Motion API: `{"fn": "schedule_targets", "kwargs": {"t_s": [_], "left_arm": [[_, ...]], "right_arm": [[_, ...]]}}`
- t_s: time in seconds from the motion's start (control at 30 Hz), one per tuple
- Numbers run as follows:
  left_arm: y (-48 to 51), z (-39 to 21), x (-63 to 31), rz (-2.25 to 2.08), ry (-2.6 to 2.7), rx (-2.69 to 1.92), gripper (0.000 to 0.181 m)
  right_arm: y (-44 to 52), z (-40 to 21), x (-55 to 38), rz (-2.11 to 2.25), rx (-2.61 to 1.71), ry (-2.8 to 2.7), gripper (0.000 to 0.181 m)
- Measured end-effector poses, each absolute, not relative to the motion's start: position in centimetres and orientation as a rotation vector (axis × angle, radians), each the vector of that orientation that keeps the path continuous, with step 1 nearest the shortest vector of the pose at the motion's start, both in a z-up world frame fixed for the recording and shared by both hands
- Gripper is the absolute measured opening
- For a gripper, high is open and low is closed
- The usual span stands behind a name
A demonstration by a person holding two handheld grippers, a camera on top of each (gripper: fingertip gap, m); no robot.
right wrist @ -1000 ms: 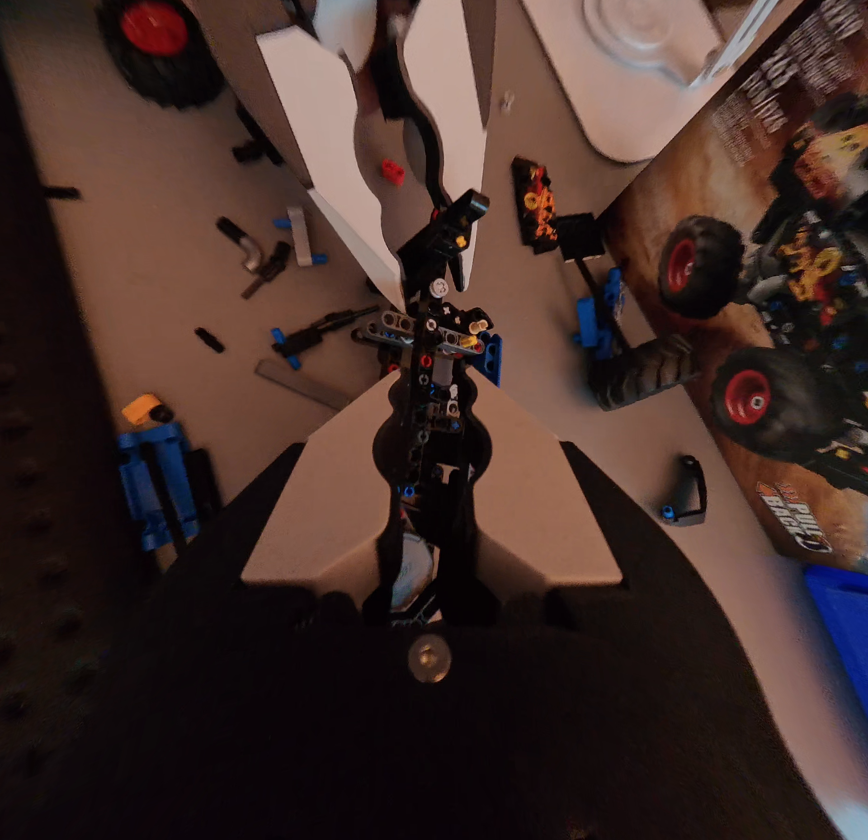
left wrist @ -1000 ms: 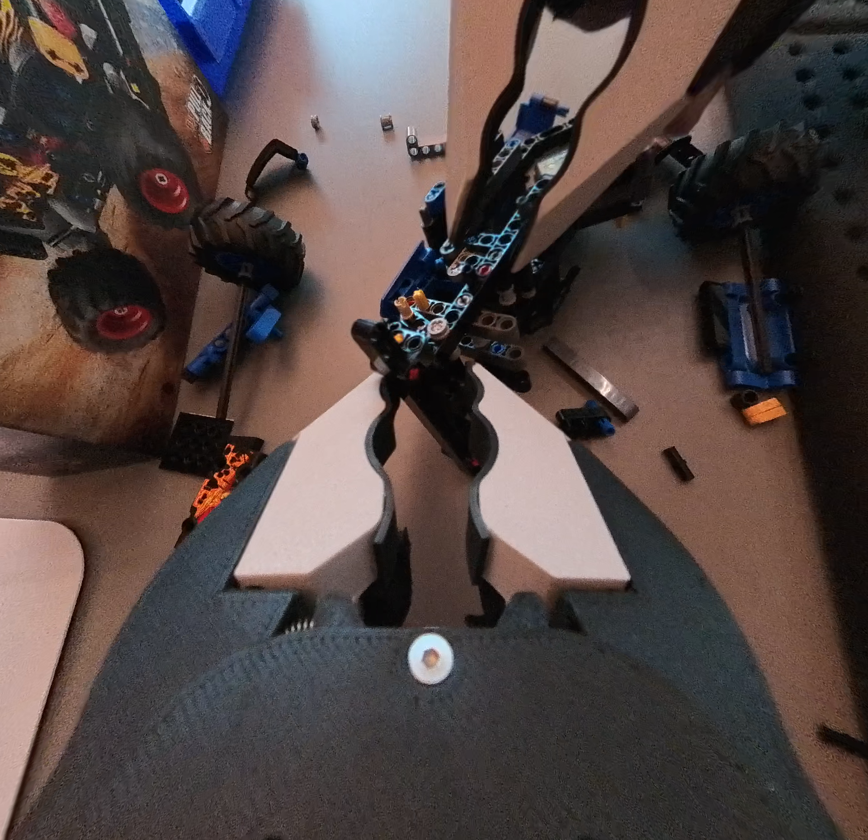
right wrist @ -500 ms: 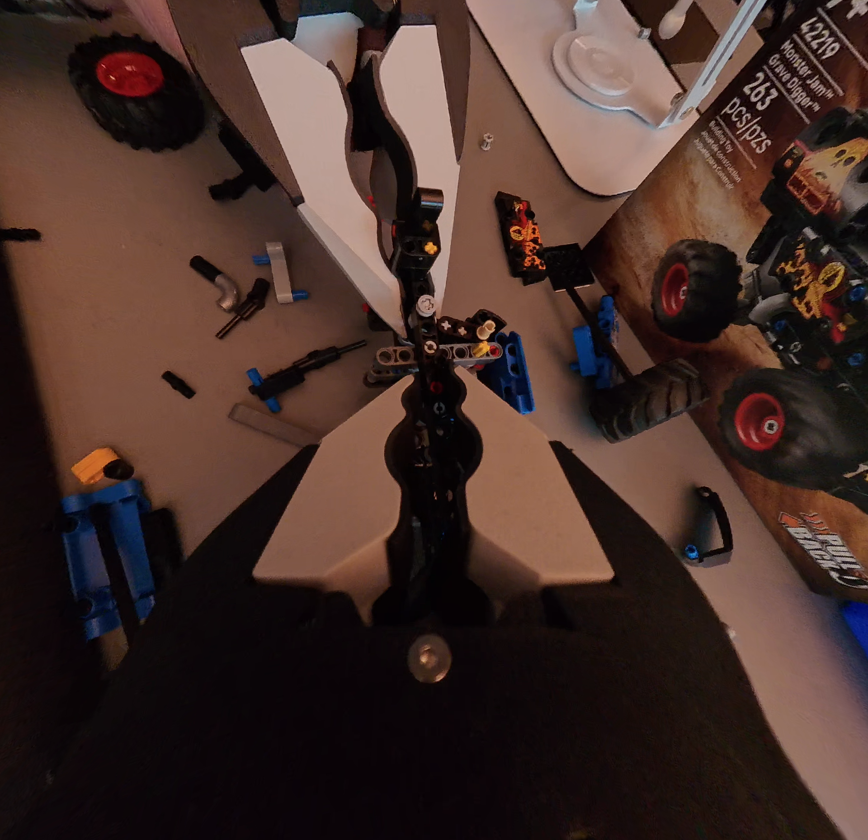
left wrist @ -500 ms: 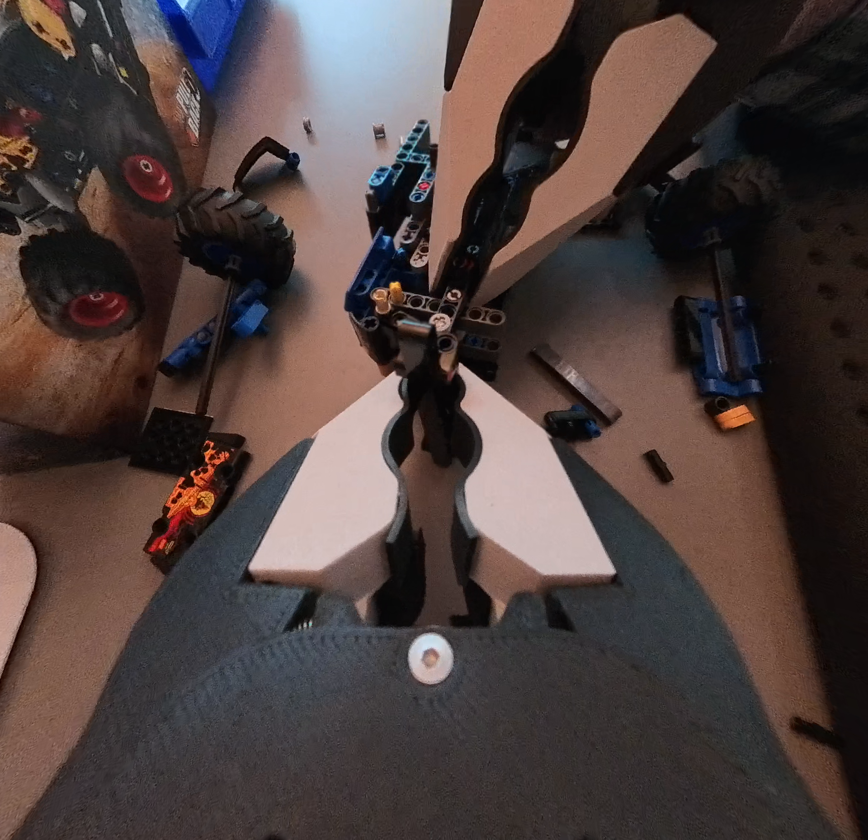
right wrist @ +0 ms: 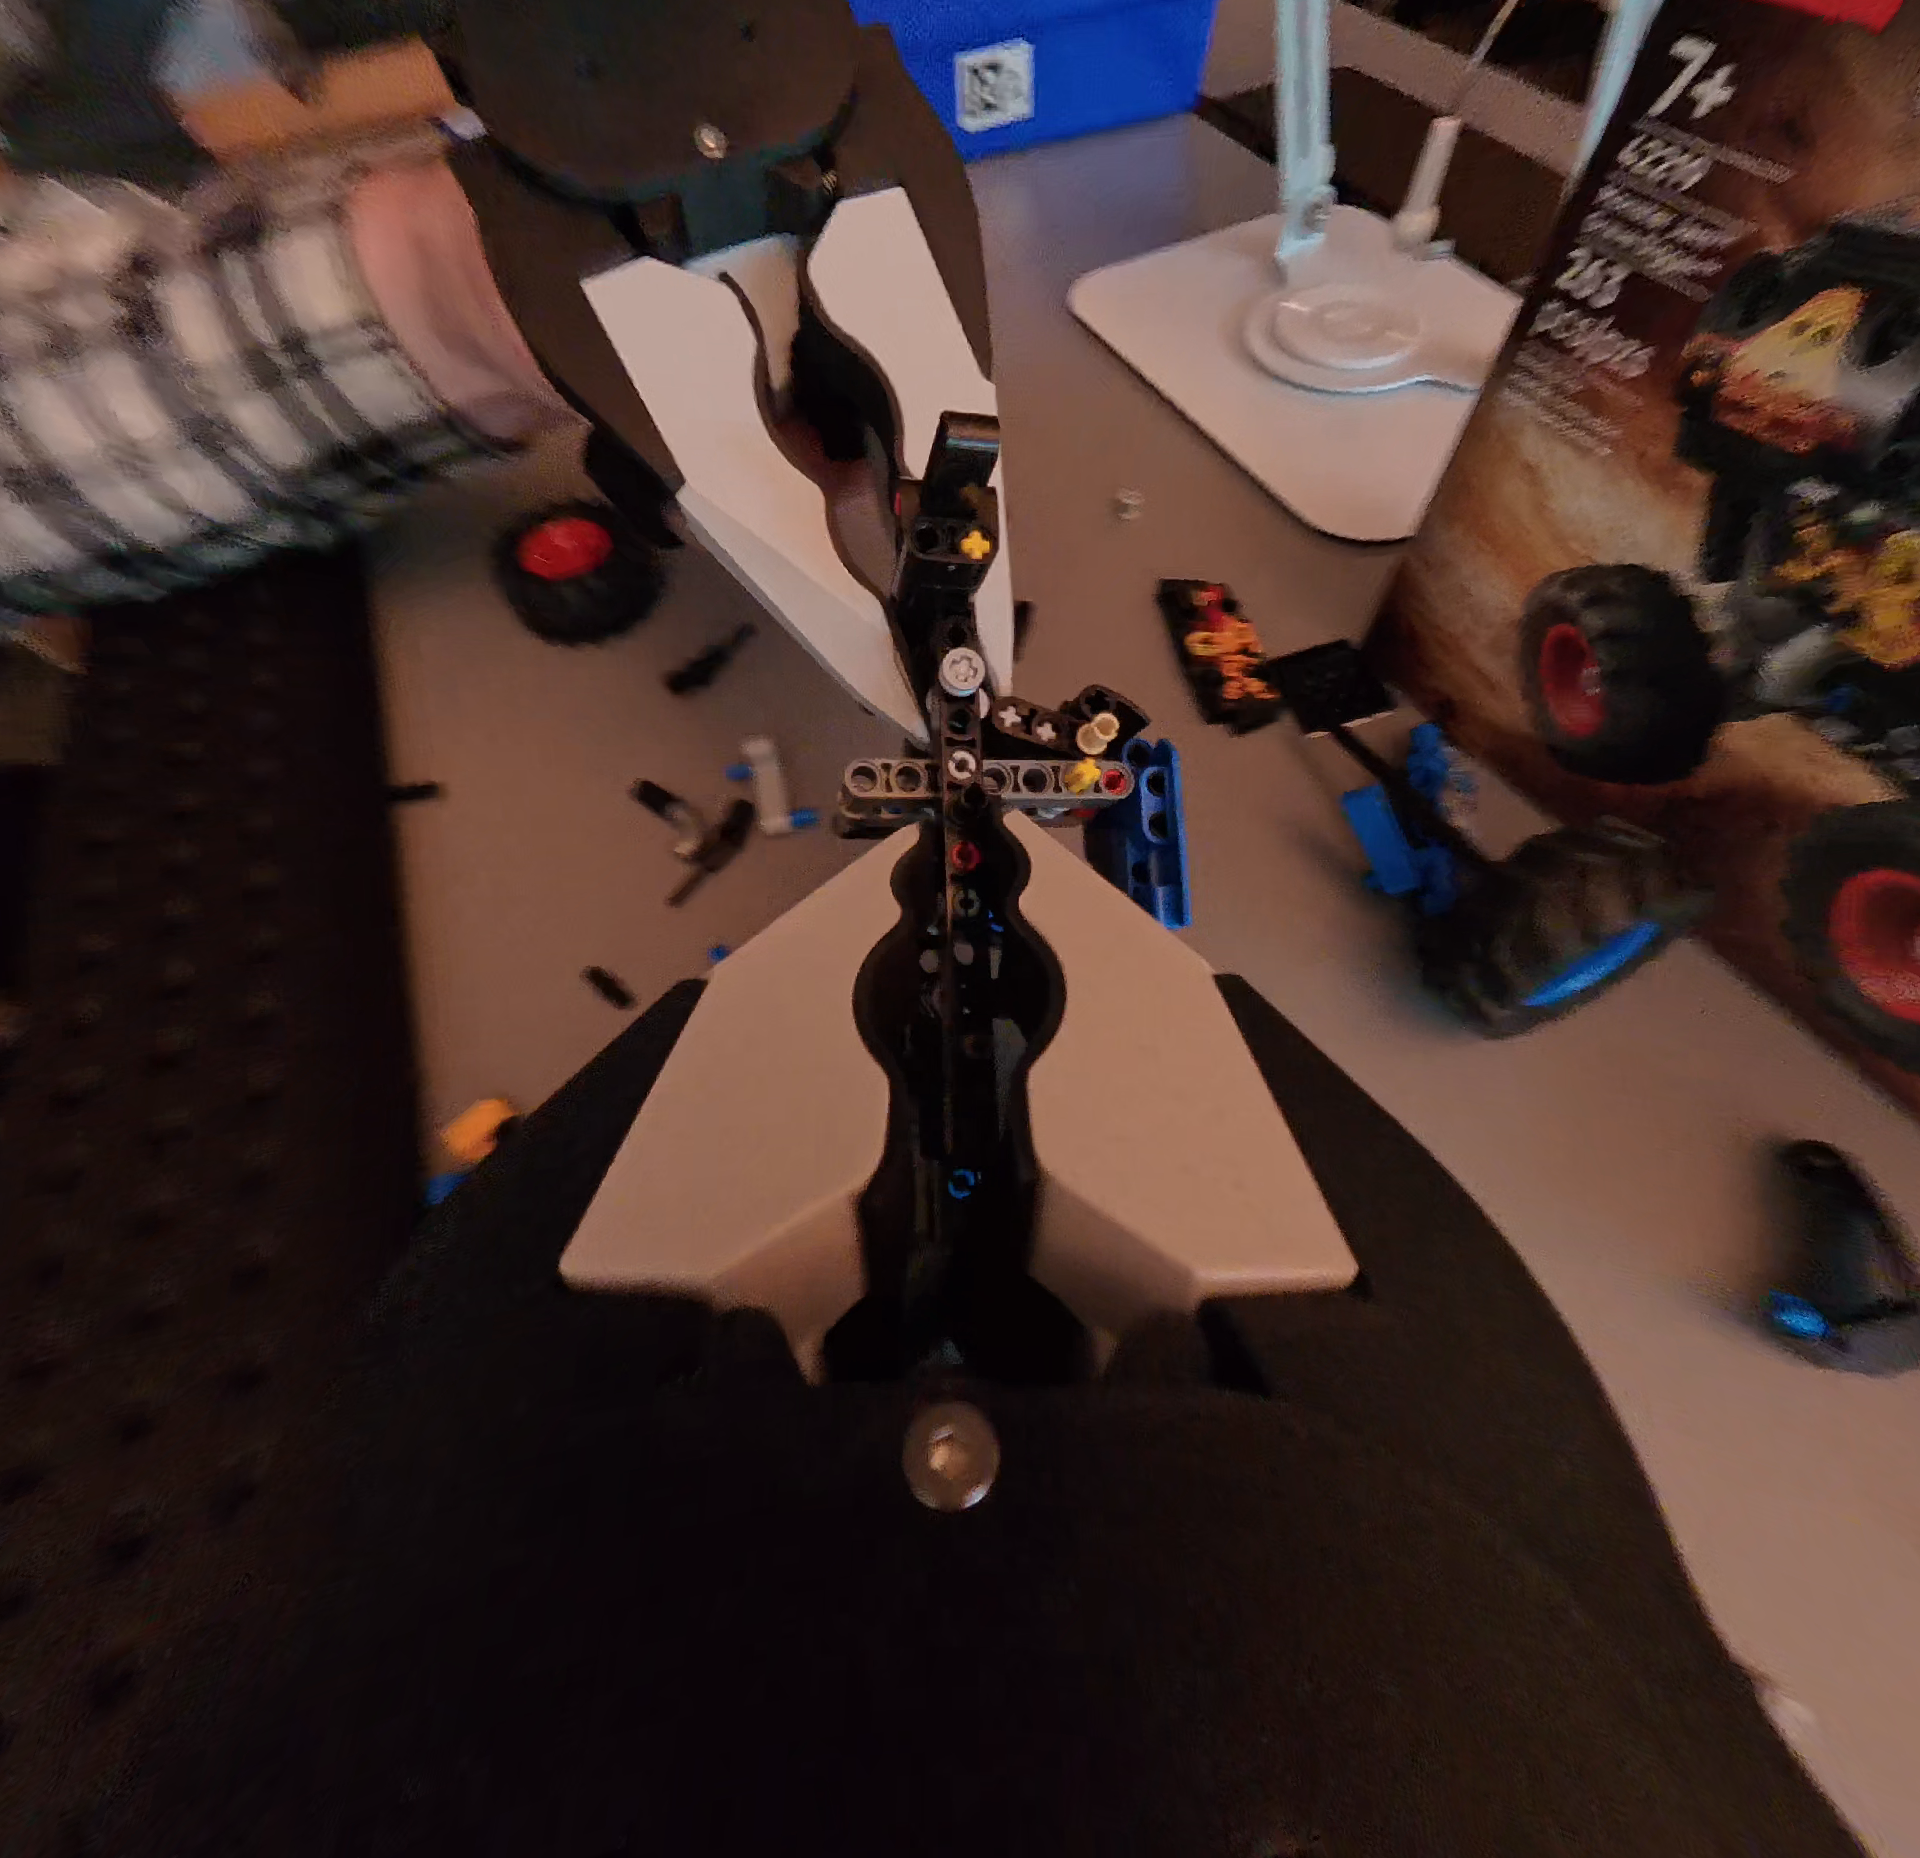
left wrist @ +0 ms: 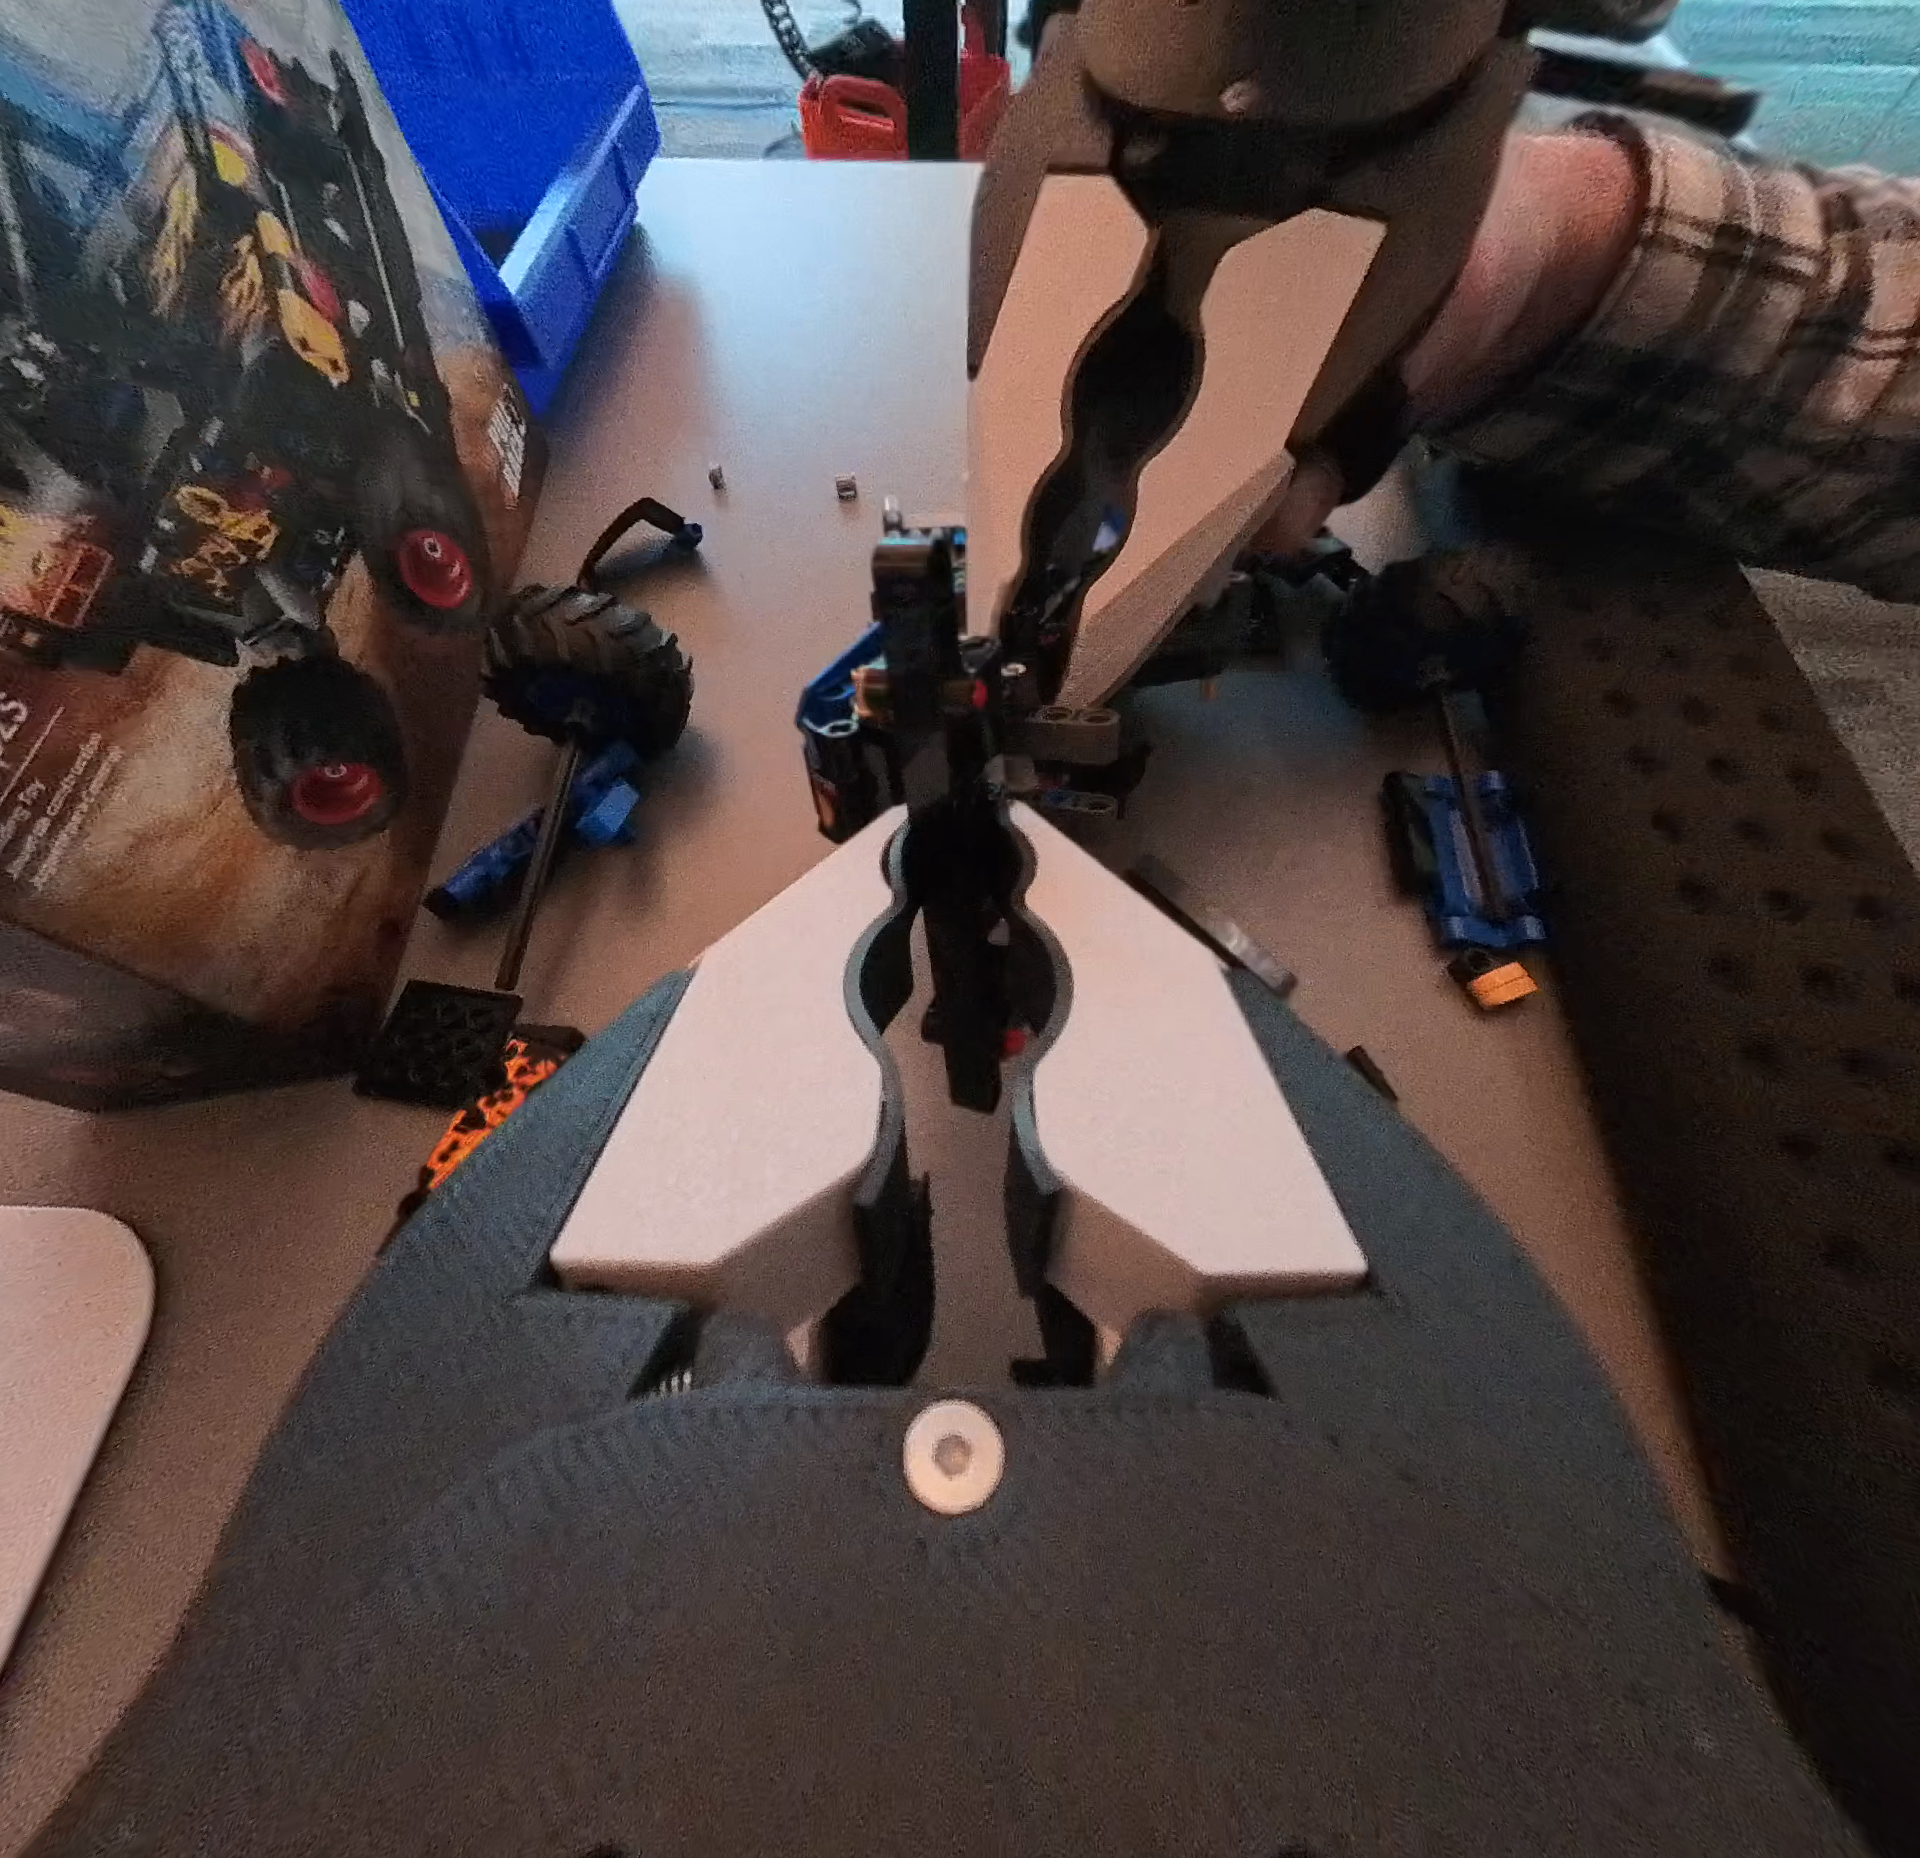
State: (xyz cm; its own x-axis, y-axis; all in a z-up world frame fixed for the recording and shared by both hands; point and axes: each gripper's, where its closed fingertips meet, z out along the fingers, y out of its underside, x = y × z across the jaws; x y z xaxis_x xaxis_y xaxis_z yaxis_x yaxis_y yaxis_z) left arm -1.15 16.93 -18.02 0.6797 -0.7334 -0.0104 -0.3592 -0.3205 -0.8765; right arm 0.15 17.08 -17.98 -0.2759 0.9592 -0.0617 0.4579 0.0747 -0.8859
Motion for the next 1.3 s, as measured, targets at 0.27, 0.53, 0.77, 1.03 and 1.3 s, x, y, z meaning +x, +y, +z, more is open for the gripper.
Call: {"fn": "schedule_targets", "kwargs": {"t_s": [0.27,0.53,0.77,1.03,1.3], "left_arm": [[16.9,-19.2,-0.2,-0.379,0.948,-1.957,0.007],[17.0,-20.1,-0.3,-0.383,0.946,-1.965,0.008],[16.9,-20.5,-0.1,-0.360,0.980,-1.963,0.007],[17.1,-20.5,-0.1,-0.427,0.938,-1.935,0.008],[17.1,-20.8,-1.3,-0.359,0.934,-1.946,0.007]], "right_arm": [[16.9,-17.4,0.0,1.176,-1.366,-1.820,0.014],[16.4,-17.7,-0.7,1.222,-1.345,-1.828,0.005],[15.9,-17.6,-0.7,1.332,-1.422,-1.799,0.004],[16.3,-17.4,-0.7,1.305,-1.379,-1.768,0.003],[20.1,-14.6,1.8,1.427,-1.354,-1.560,0.004]]}}
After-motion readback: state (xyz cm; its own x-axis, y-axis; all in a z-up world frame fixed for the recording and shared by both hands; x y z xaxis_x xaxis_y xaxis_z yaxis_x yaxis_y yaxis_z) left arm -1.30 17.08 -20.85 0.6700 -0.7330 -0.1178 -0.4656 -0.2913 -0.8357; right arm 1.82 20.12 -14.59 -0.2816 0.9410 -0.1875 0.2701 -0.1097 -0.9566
